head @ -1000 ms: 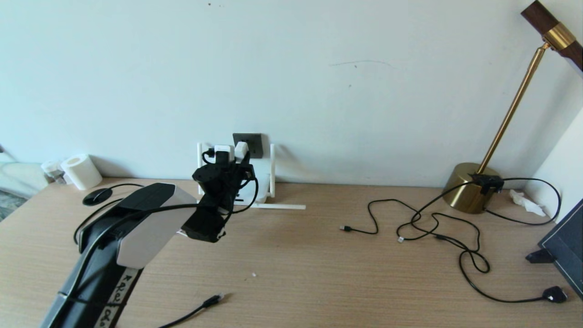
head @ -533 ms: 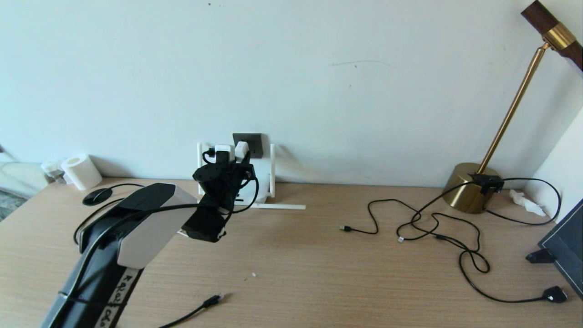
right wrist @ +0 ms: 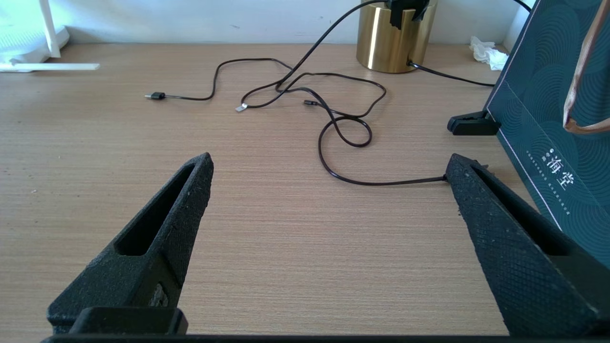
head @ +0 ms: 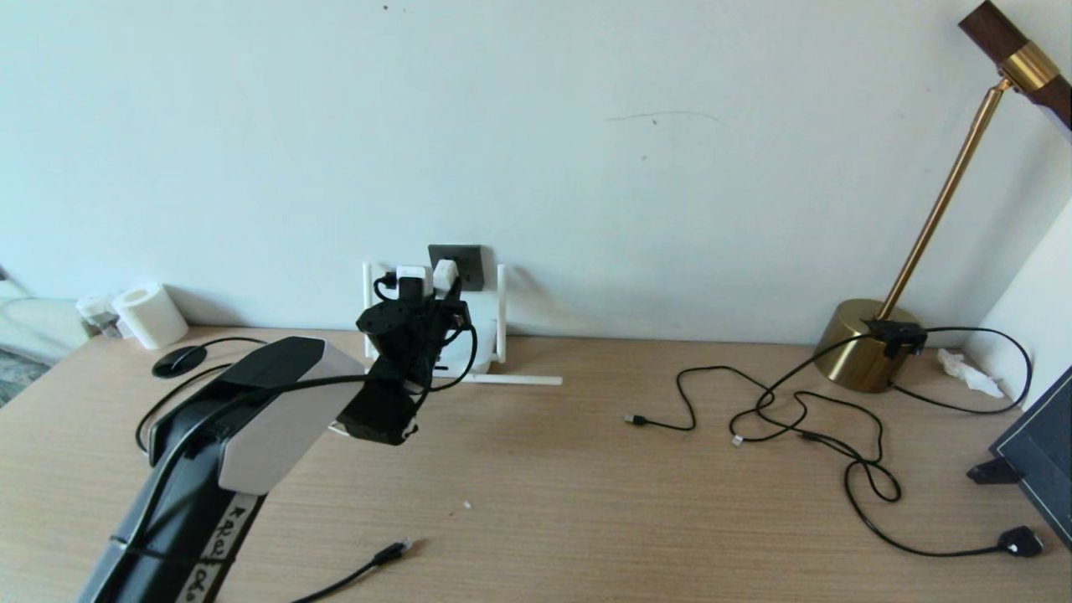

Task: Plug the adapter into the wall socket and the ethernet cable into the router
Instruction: Plug plug into socket

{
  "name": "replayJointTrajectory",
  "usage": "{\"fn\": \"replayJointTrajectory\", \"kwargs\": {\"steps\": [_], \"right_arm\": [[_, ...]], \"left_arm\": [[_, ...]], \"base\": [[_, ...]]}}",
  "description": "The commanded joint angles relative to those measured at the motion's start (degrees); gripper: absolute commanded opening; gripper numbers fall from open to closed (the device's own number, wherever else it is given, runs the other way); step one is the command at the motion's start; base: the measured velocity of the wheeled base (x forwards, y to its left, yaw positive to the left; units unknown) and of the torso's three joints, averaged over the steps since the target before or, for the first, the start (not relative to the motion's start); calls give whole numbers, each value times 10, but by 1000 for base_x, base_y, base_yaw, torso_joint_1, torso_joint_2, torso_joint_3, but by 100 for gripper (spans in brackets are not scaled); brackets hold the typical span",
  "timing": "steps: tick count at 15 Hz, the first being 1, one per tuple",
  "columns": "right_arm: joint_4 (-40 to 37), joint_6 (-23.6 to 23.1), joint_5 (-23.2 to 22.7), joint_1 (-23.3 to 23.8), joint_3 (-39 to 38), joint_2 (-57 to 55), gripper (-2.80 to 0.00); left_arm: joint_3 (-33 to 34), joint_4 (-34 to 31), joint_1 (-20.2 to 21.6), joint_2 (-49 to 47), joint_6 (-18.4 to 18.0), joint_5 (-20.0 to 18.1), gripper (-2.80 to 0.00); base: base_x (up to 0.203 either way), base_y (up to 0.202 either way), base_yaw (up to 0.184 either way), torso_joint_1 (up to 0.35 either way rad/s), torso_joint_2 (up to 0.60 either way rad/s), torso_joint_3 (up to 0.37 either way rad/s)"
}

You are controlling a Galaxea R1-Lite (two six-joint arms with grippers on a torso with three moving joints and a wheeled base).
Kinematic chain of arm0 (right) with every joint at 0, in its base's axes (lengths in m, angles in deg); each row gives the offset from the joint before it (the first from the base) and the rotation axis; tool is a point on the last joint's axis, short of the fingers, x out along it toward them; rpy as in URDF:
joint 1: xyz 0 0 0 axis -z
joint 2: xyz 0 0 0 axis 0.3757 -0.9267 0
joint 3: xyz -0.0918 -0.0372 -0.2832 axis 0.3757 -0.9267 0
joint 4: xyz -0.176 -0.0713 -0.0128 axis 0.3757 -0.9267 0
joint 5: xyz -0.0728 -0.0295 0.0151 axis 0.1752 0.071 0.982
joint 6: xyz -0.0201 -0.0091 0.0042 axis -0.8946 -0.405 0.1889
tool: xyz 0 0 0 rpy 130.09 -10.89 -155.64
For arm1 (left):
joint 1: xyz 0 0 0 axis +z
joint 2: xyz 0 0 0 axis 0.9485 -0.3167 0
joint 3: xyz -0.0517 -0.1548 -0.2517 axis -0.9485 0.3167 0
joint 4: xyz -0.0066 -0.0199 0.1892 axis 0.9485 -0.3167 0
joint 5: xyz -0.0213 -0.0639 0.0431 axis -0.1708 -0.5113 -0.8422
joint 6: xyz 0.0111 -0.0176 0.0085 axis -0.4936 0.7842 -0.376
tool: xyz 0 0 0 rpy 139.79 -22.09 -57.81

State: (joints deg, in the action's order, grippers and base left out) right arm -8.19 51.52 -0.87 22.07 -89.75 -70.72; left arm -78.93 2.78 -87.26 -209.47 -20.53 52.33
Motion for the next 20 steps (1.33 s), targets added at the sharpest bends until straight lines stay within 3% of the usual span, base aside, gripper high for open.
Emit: {"fn": "replayJointTrajectory", "kwargs": {"steps": [1, 20], "right_arm": [[0, 0, 1, 0, 0, 0, 0], [0, 1, 0, 0, 0, 0, 0]], "left_arm": [[-3, 4, 0, -2, 0, 0, -280], [-32, -10, 1, -17, 0, 0, -280]], "base": [[0, 0, 0, 0, 0, 0], [0, 0, 0, 0, 0, 0]]}}
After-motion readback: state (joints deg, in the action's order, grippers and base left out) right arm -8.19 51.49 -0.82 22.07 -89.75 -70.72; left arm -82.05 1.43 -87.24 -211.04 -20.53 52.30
